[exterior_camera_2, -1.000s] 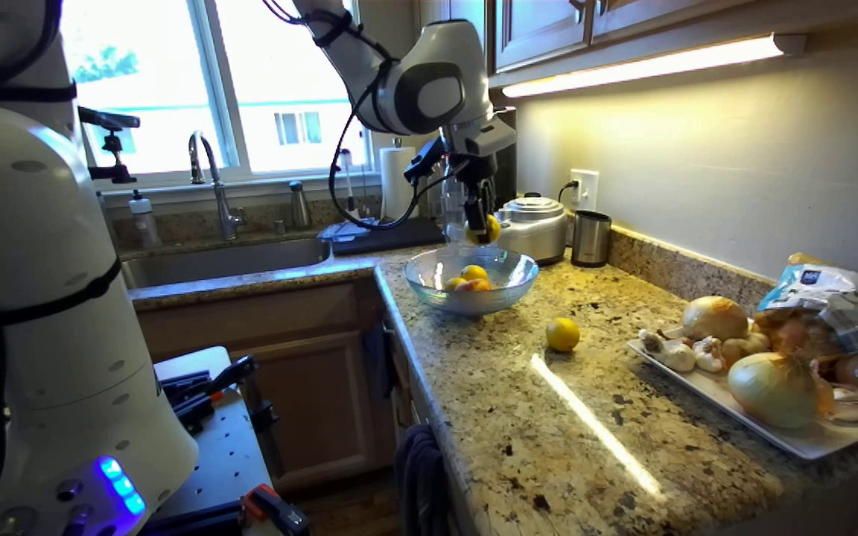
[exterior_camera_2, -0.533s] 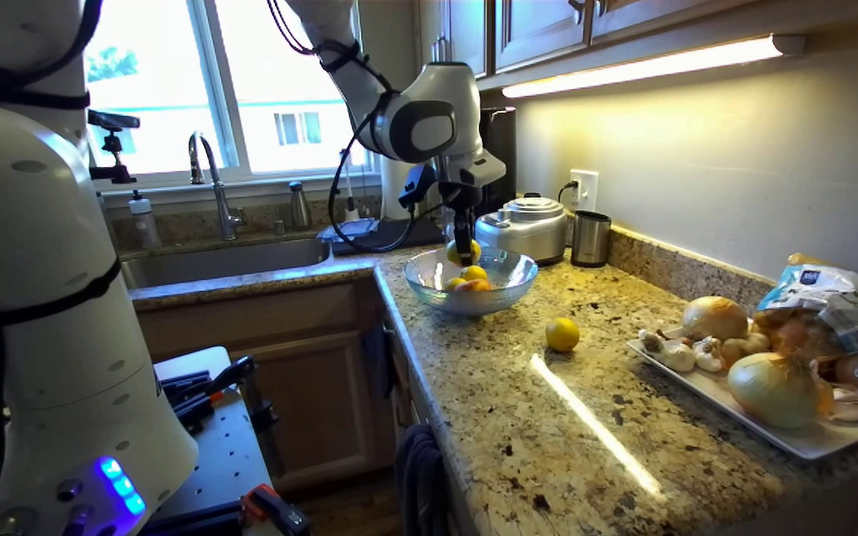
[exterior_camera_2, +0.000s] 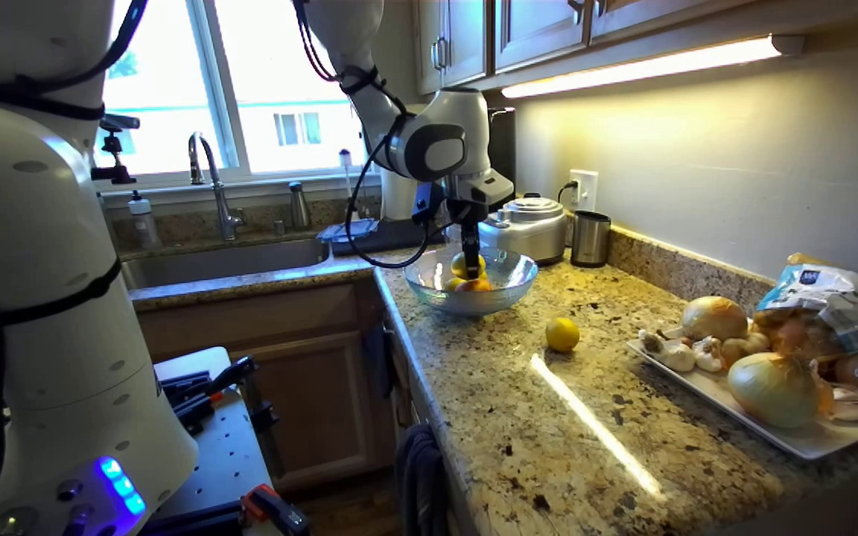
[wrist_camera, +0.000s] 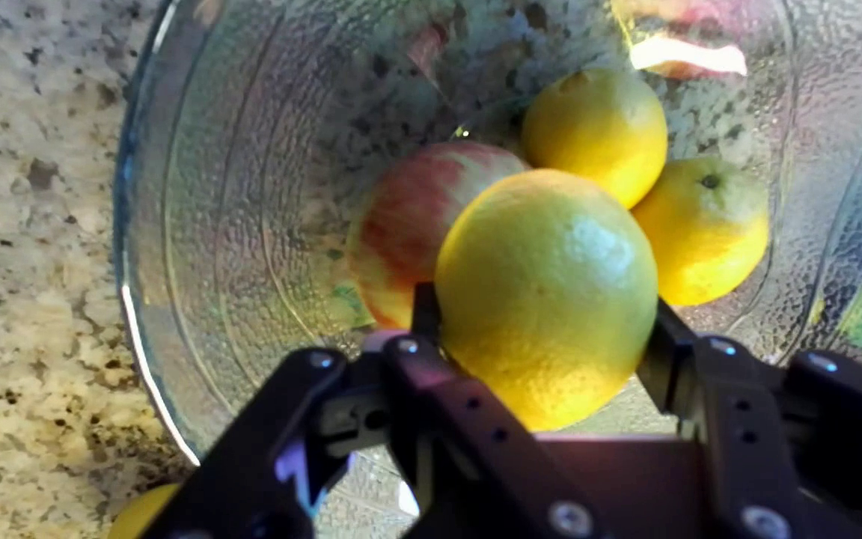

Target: Put the lemon into the bowl.

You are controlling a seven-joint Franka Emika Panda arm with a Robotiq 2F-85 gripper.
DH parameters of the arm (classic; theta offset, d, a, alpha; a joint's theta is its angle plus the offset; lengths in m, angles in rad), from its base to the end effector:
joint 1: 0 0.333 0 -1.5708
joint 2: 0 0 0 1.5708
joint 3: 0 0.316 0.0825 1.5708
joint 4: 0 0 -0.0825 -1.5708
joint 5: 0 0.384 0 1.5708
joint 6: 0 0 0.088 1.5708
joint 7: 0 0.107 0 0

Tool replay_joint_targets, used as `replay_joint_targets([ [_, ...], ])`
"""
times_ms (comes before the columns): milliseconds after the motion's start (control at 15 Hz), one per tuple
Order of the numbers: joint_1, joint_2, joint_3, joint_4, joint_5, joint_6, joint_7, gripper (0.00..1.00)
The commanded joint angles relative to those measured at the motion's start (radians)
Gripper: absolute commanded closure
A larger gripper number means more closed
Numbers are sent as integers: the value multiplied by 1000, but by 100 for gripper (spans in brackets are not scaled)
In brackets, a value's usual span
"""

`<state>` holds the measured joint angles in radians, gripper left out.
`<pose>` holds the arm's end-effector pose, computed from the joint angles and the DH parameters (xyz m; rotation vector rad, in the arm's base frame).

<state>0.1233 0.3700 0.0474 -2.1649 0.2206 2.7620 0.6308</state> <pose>0.5800 0.0903 0.2444 -2.7744 0.9519 -0.2355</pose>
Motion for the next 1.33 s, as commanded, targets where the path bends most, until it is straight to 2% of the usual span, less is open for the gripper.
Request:
replay_joint_targets([
  [0, 8, 8, 6, 18, 27, 9, -33, 12],
  [267, 0, -16, 13, 11, 34, 23, -66, 0],
  [467, -2, -45, 5, 2, 34, 25, -91, 0],
  [733, -20, -109, -10, -16, 32, -34, -125, 0],
  [1200, 10, -182, -144, -25, -127, -33, 4, 0],
  [1267, -12, -123, -101, 20, -75, -3, -59, 0],
])
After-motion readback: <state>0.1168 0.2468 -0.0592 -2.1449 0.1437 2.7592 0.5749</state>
